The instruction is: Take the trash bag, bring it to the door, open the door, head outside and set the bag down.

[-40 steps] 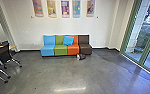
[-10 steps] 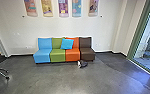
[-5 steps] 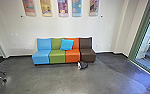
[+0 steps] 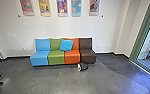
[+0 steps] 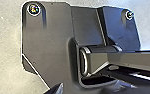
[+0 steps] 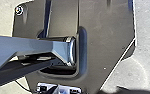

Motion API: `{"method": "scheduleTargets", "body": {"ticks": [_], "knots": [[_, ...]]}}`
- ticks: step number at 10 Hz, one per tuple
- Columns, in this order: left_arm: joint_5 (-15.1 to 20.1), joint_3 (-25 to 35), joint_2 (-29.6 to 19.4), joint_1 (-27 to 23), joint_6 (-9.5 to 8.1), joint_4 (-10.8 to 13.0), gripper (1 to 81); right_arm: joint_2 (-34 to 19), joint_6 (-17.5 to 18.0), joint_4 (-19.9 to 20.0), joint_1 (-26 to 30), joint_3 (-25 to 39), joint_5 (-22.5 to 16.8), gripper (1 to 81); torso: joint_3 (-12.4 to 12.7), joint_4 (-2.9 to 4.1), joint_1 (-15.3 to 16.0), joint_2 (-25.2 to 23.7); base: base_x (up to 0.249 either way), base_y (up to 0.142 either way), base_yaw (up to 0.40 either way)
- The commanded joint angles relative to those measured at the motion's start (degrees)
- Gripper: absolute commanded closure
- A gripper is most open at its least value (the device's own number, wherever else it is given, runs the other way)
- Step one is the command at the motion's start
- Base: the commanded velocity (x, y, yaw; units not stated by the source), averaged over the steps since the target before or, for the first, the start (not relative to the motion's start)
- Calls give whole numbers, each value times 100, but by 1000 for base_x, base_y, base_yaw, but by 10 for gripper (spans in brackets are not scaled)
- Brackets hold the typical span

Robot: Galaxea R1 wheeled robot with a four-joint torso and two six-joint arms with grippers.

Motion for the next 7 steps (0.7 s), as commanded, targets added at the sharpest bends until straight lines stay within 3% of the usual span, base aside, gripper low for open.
{"method": "scheduleTargets", "body": {"ticks": [1, 7], "knots": [[303, 41, -11, -271, 31, -9, 10, 39, -76, -42, 237, 57, -350, 10, 0, 0, 0, 0, 170, 0, 0], [303, 41, -19, -271, 23, -26, 10, 39, -76, -51, 245, 65, -350, 10, -2, 0, 9, 7, 171, 0, 0]]}}
